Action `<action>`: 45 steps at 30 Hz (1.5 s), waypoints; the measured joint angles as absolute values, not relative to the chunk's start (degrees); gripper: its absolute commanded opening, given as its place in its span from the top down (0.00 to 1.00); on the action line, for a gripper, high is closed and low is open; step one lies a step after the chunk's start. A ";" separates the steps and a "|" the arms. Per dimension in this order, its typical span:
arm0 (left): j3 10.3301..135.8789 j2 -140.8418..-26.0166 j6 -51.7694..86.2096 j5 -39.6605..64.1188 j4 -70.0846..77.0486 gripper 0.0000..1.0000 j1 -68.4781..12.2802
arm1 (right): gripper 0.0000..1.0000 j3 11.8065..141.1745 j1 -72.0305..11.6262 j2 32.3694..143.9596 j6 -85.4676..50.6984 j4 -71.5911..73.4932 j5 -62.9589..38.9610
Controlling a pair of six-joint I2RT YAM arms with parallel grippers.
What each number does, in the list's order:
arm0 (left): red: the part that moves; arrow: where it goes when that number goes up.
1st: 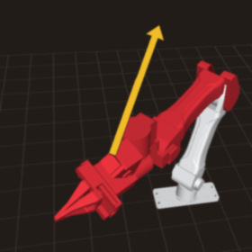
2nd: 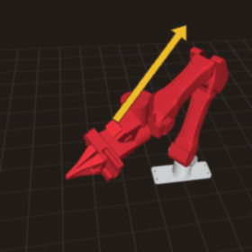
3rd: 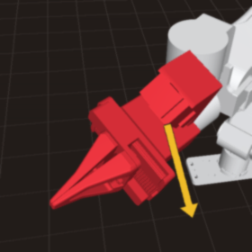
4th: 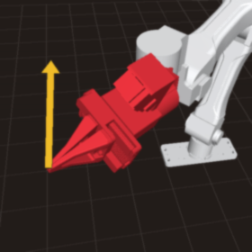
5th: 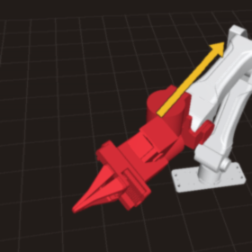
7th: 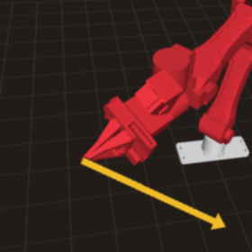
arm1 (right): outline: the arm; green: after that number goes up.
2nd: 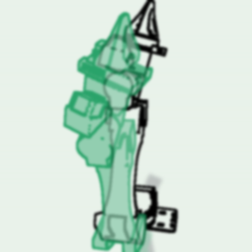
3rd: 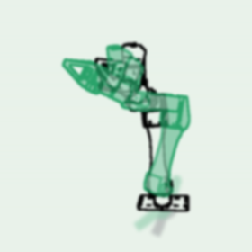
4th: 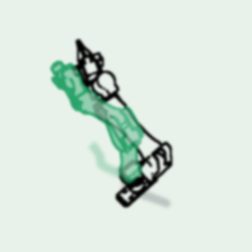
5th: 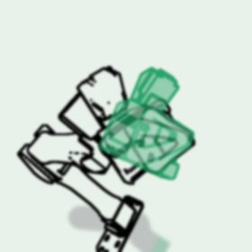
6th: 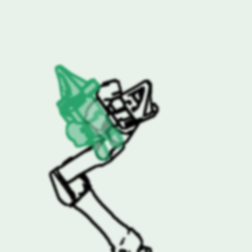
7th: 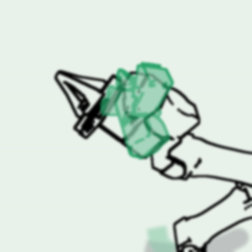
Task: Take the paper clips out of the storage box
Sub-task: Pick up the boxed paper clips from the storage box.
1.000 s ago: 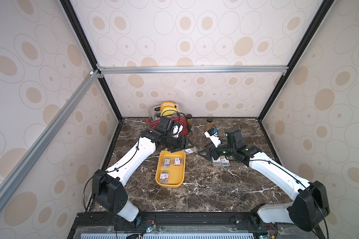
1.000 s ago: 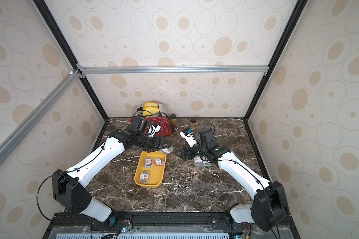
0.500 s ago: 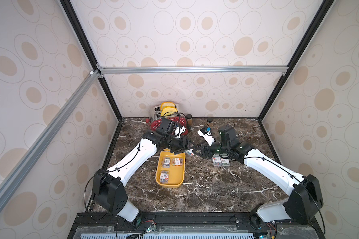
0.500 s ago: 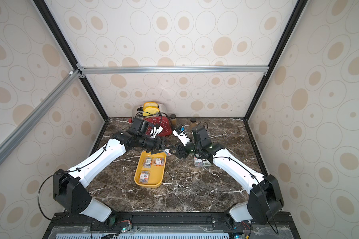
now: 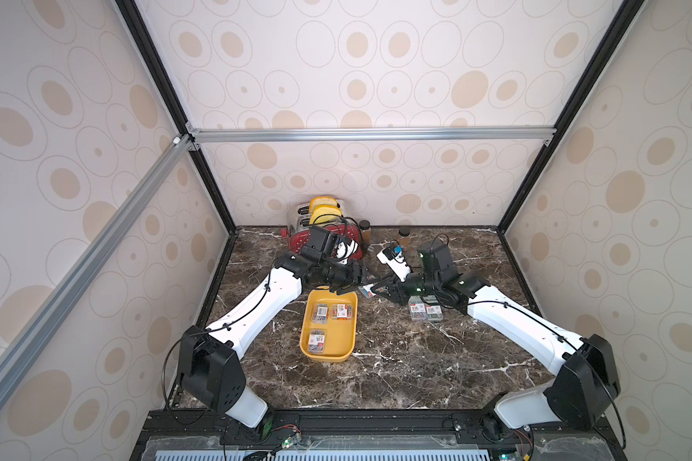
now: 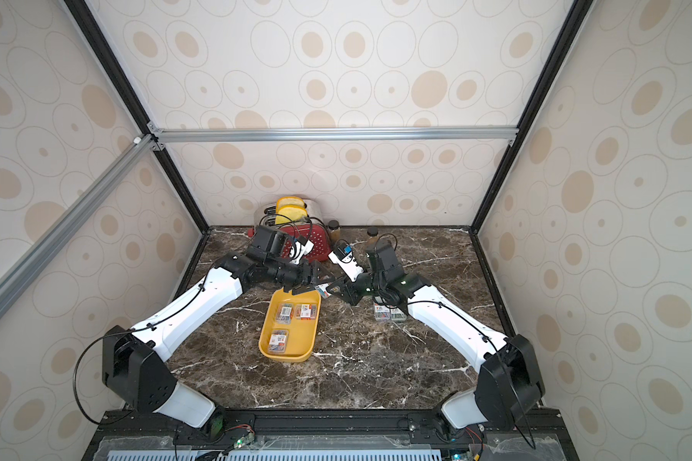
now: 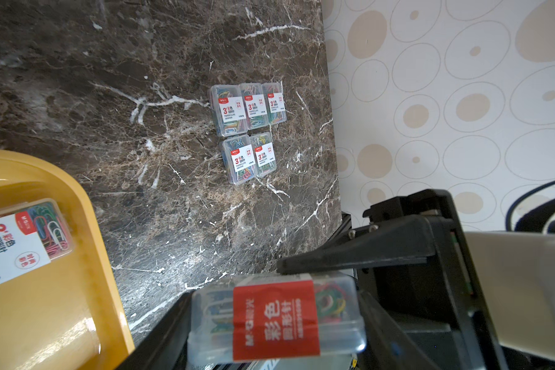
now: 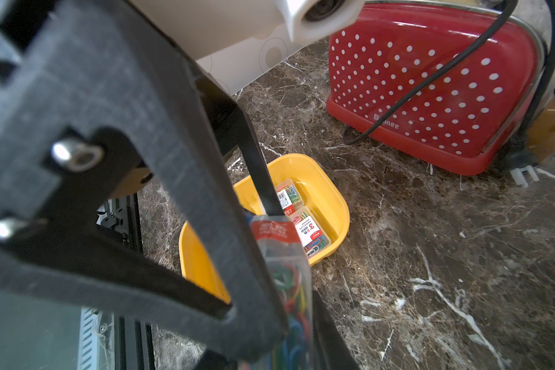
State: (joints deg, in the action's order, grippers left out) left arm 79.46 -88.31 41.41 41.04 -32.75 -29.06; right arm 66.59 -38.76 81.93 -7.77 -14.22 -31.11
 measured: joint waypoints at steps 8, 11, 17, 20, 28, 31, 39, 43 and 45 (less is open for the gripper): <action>77.56 -81.87 40.69 39.59 -26.46 0.11 -27.73 | 0.83 66.59 -37.12 77.97 -14.06 -15.73 -28.42; 75.79 -77.82 40.64 39.83 -22.28 0.12 -25.96 | 0.83 66.35 -33.71 74.52 -19.46 -14.79 -29.87; 68.86 -75.35 42.78 42.52 -8.14 0.13 -25.04 | 0.83 64.29 -26.22 69.95 -34.06 -6.94 -38.00; 66.13 -76.69 46.06 44.66 -0.84 0.13 -25.08 | 0.83 62.81 -25.17 70.22 -40.97 -2.39 -42.72; 65.01 -79.99 56.36 48.05 18.13 0.27 -25.12 | 0.83 60.97 -25.08 71.18 -53.25 7.05 -49.78; 63.88 -81.01 60.42 48.71 24.88 0.30 -25.21 | 0.83 60.58 -25.08 71.44 -56.05 10.48 -50.83; 61.93 -83.70 65.04 49.23 31.05 0.34 -26.52 | 0.83 60.36 -24.99 75.48 -61.91 17.69 -51.99; 61.93 -84.20 65.98 49.41 32.64 0.39 -27.29 | 0.84 60.36 -24.99 76.86 -63.02 19.38 -52.25; 61.93 -84.55 66.52 49.60 33.26 0.44 -27.70 | 0.84 60.36 -24.95 77.43 -63.40 20.16 -52.36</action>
State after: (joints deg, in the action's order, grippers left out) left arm 61.93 -84.55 66.52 49.60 33.26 -27.70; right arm 60.36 -24.95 77.43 -63.40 20.16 -52.36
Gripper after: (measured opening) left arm 0.595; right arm 0.280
